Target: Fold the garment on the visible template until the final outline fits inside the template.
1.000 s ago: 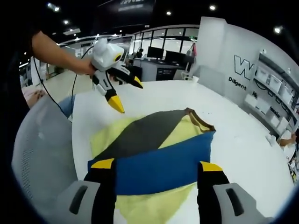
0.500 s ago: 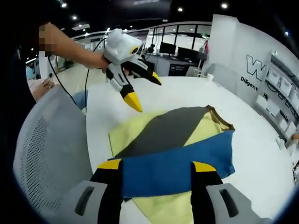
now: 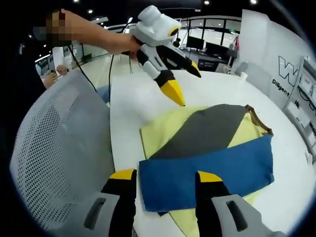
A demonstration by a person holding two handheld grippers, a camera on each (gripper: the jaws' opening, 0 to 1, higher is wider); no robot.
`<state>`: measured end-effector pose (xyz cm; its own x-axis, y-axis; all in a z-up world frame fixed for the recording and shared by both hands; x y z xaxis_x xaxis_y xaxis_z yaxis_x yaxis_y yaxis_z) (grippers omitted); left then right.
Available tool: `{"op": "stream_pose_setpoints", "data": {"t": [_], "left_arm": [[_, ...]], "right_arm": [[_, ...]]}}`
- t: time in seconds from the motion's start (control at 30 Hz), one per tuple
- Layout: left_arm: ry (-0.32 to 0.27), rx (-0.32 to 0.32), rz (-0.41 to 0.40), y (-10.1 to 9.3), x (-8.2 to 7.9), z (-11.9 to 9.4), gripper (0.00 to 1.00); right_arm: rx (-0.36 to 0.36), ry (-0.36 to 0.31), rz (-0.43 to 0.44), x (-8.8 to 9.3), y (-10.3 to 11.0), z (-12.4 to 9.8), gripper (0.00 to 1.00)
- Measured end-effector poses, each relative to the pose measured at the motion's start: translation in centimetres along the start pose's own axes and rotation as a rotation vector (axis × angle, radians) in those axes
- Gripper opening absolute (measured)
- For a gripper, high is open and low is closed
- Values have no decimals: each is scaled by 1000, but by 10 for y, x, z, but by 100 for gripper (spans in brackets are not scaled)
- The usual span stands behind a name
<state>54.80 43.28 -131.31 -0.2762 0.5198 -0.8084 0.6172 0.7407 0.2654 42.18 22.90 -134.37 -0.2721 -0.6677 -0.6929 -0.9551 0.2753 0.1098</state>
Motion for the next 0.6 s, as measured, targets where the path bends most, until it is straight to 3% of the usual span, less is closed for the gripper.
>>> {"op": "stream_pose_setpoints", "data": {"t": [0.23,0.53,0.6], "left_arm": [[-1,-1,-4,-3,-1,-3,92],[0,-3,12,-2,-1,-4,91],[1,-3,17,-1,-2,-4,91]], "right_arm": [[-57,27,25,9,10,16,25],[-57,95,-26,20,15,29,17],[-51,91,1,19,13,30,16]]}}
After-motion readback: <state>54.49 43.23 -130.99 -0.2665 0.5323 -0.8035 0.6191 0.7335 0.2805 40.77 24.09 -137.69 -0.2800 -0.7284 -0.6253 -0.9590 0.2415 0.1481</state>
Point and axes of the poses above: the point that each gripper's makers call its tool centre point, and the gripper's own axes: z roughly forward along the fingers, y roughly to its left, x roughly out of its underside, the point moved 8 cm from there along -z, roughly backward along the fingers, and after that the axes turned 14 degrees about -x, right-handed, at the moved point
